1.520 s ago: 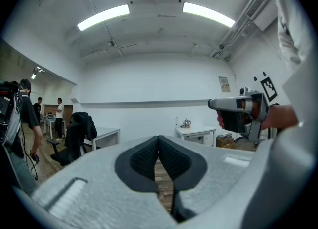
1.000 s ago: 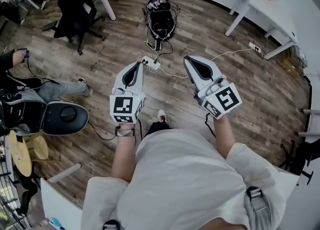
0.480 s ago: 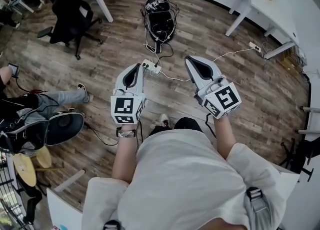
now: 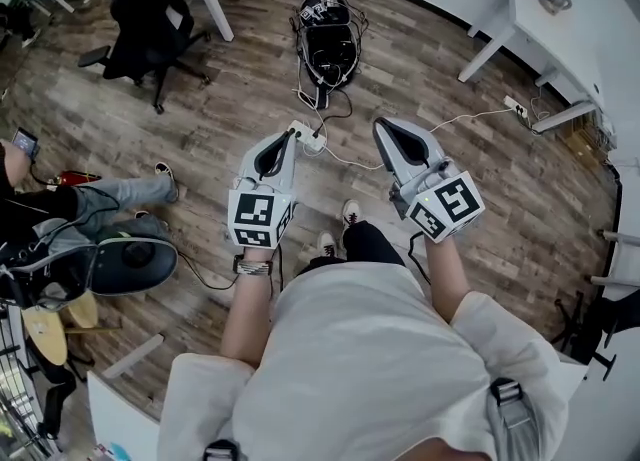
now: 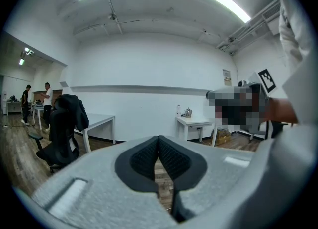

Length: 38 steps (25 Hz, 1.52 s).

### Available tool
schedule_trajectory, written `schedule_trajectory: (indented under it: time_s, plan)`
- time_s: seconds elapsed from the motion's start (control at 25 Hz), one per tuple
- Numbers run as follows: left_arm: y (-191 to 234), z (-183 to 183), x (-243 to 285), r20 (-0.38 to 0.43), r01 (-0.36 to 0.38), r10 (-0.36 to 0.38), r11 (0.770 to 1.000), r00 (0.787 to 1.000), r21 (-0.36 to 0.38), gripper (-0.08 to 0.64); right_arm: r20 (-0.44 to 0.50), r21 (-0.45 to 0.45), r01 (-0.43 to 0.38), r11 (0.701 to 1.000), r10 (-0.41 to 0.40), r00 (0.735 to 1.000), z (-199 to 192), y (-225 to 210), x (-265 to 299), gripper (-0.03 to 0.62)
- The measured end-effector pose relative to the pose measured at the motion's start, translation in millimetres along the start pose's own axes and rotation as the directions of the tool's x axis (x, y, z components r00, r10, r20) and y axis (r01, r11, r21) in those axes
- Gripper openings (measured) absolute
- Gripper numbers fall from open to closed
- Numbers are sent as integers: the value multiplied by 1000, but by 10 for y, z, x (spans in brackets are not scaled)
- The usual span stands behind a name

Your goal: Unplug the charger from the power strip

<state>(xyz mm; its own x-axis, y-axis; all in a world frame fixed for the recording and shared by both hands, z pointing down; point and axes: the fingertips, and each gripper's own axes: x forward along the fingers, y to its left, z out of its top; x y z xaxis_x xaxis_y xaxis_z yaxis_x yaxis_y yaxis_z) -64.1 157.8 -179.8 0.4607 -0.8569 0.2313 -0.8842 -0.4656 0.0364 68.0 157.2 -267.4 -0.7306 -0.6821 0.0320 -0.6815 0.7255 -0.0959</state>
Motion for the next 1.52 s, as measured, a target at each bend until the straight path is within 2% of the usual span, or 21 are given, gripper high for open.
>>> schedule_trajectory:
  time_s: [0.32, 0.6, 0.76, 1.0, 1.16, 1.32, 1.52]
  plan:
    - [196, 64, 326, -25, -42, 41, 999, 999, -24, -2, 0, 1, -52, 999, 52, 999, 66, -277, 358, 2]
    - [197, 62, 720, -49, -80, 78, 996, 996, -40, -2, -28, 6, -69, 998, 69, 997, -25, -675, 435, 2]
    - [350, -37, 902, -85, -140, 135, 989, 987, -45, -2, -26, 35, -83, 996, 84, 996, -120, -936, 516, 2]
    - [632, -259, 1012, -123, -245, 238, 968, 963, -48, -2, -64, 74, -86, 994, 90, 994, -434, -1145, 691, 2]
    - [735, -416, 1179, -141, -213, 201, 974, 969, -79, -2, -86, 94, -51, 994, 59, 995, -639, -1255, 856, 2]
    - [755, -623, 1396, -178, -169, 157, 984, 971, -53, -2, -124, 85, -34, 996, 44, 991, -916, -1340, 1036, 2]
    - [843, -815, 1625, -198, -134, 120, 989, 973, -63, -2, -160, 60, -30, 998, 39, 986, -1173, -1375, 1286, 2]
